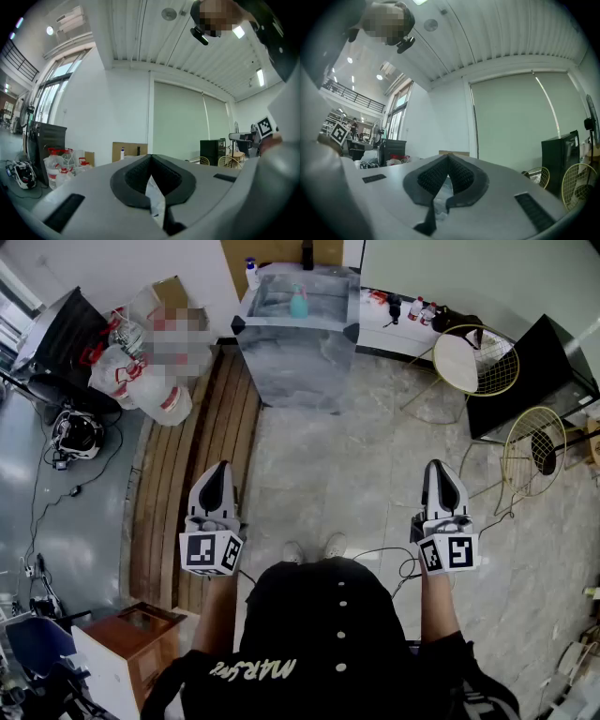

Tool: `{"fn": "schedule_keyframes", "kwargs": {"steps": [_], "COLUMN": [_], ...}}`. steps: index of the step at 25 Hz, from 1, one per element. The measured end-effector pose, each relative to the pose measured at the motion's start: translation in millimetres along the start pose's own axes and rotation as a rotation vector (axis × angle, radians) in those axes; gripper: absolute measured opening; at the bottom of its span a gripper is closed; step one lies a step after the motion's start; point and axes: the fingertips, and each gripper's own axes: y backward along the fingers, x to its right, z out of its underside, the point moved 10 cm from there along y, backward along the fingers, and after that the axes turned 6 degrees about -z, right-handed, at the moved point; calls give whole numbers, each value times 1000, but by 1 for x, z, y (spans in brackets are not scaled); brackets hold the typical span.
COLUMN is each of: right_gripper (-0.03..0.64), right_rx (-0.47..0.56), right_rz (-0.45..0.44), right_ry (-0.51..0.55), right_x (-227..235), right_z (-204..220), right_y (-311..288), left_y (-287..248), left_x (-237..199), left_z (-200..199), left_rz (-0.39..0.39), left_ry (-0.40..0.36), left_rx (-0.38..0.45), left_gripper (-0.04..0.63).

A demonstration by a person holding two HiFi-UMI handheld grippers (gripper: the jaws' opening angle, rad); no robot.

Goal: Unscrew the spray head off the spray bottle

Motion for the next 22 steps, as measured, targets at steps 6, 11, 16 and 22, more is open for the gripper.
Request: {"fn": "schedule_keyframes", "kwargs": {"steps": [6,11,16,22], "right_gripper": [12,12,12,12], "right_rx": [9,13,34,34], "right_rz": [-12,-32,-57,-112], "right_ry": [2,4,-27,-18], "right_x": [7,18,42,75], "right_z": [-1,-1,3,8], "right_y": [-4,-6,-6,-22], "left_y": [-5,-11,-21,-39], "left_x": [7,18,38,53], "left_z": [-1,-2,-2,-7], "left_rz": [-8,-12,-12,-7], "left_ry": [-3,-10,-32,-66], "left_rx": [5,5,-2,3], "left_gripper": [25,25,25,25]}}
